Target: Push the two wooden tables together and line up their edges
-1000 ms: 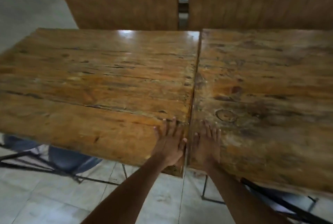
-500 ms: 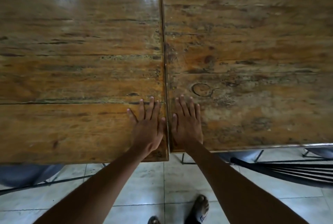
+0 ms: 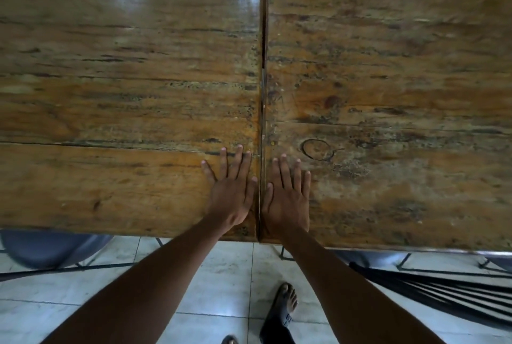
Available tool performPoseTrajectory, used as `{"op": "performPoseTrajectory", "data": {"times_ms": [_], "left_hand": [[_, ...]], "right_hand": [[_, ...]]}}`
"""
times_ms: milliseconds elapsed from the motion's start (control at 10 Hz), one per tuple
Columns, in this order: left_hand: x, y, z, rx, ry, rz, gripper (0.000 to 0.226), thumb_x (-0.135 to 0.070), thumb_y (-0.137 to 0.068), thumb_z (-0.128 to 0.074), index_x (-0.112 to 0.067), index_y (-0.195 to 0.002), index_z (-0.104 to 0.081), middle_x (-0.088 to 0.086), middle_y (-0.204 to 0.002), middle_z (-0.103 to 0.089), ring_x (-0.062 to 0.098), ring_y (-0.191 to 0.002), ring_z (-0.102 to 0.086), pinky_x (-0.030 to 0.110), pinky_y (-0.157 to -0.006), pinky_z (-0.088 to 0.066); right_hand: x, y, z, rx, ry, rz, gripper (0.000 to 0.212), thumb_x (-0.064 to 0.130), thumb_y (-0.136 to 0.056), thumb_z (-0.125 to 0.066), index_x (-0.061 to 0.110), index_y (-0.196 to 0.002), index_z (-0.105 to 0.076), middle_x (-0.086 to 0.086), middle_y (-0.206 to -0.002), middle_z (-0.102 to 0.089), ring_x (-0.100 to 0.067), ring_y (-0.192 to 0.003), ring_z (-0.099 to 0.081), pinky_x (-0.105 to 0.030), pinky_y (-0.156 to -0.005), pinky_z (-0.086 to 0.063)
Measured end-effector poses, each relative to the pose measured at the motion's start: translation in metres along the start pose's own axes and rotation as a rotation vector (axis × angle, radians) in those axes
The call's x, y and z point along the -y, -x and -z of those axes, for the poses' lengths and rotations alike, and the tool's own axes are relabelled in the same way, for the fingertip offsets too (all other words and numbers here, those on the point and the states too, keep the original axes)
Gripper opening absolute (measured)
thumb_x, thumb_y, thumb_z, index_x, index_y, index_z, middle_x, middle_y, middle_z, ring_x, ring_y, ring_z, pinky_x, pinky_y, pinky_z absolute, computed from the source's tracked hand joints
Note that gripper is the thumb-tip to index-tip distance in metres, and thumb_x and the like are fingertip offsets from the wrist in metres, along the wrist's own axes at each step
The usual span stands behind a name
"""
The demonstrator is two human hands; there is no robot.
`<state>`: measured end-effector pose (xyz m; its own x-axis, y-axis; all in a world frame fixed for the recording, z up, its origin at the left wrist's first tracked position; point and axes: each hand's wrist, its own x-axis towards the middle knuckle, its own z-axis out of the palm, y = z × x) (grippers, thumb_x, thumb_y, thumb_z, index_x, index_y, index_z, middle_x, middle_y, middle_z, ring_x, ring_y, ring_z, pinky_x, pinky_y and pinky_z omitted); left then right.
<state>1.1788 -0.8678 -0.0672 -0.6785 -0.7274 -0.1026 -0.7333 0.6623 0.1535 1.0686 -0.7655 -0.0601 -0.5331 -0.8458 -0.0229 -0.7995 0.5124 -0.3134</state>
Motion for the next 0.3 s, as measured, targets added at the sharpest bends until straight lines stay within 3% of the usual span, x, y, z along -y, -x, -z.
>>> {"op": "performPoseTrajectory", "data": {"times_ms": [100, 200, 300], "left_hand": [[-0.004, 0.004, 0.008, 0.128, -0.016, 0.029, 0.064, -0.050, -0.100, -0.003, -0.024, -0.157, 0.007, 0.000, -0.167, 0.016, 0.032, -0.151, 0.021, 0.071, -0.114, 0.012], [-0.005, -0.008, 0.043, 0.313, 0.044, 0.052, 0.064, -0.051, -0.102, -0.012, -0.026, -0.156, 0.013, -0.002, -0.166, 0.021, 0.034, -0.149, 0.025, 0.072, -0.114, 0.008], [-0.013, 0.005, 0.079, 0.463, 0.115, 0.013, 0.065, -0.051, -0.104, -0.021, -0.027, -0.157, 0.007, -0.004, -0.168, 0.014, 0.043, -0.151, 0.012, 0.070, -0.116, -0.001]], "right_hand": [[0.005, 0.004, 0.004, 0.078, 0.048, -0.022, 0.059, 0.032, -0.105, -0.025, 0.016, -0.160, -0.009, -0.007, -0.169, -0.001, -0.032, -0.154, 0.009, -0.055, -0.124, 0.000], [0.015, -0.004, 0.023, 0.198, 0.106, -0.046, 0.061, 0.033, -0.106, -0.020, 0.015, -0.160, 0.002, -0.008, -0.169, 0.009, -0.035, -0.153, 0.012, -0.057, -0.122, 0.004], [0.028, -0.005, 0.051, 0.393, 0.180, -0.081, 0.064, 0.039, -0.105, -0.022, 0.018, -0.159, 0.007, -0.008, -0.169, 0.011, -0.040, -0.153, 0.010, -0.062, -0.121, 0.001]]}}
